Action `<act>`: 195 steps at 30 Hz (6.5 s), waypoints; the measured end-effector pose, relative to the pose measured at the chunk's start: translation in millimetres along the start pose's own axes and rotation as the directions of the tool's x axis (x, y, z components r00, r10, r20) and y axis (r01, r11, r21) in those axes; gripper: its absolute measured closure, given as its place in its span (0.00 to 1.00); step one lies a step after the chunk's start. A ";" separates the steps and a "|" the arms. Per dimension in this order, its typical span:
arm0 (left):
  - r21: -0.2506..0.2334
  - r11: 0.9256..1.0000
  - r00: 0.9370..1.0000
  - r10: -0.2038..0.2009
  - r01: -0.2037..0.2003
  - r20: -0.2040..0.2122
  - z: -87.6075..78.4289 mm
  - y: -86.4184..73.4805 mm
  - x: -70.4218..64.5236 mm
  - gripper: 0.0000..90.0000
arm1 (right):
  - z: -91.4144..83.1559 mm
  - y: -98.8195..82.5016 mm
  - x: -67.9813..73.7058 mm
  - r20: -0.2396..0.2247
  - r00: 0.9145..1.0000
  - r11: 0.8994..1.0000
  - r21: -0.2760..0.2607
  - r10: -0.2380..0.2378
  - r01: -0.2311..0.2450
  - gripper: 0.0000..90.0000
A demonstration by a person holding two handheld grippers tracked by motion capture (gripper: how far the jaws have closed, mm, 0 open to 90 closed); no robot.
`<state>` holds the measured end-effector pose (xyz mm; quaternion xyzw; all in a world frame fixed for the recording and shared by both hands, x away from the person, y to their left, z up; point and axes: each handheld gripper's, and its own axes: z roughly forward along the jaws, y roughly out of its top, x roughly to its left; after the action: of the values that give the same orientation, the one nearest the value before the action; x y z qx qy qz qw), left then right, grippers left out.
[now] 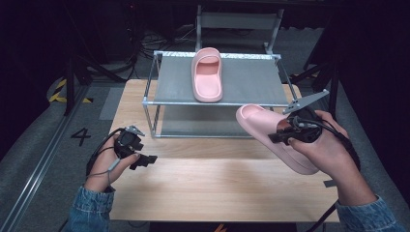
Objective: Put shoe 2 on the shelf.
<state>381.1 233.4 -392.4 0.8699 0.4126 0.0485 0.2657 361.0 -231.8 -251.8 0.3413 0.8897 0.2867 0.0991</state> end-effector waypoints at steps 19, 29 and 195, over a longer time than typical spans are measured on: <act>0.010 1.000 1.000 0.002 -0.002 0.008 0.9 -1.2 0.7 0.27 | -17.7 36.2 -8.6 0.019 1.000 0.999 -0.032 -0.008 0.009 0.93; 0.012 1.000 1.000 0.004 -0.004 0.009 1.1 -1.8 2.4 0.27 | -10.2 60.0 -27.2 0.057 0.998 0.999 -0.040 0.011 -0.009 0.93; 0.049 0.999 0.999 -0.011 0.009 0.035 10.1 -6.1 9.0 0.26 | 86.3 101.6 -40.6 -0.066 0.998 0.996 0.083 0.021 -0.016 1.00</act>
<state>385.9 239.0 -405.3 0.8748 0.4132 0.0216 0.2521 479.4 -159.3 -264.4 0.3435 0.9004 0.2619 0.0522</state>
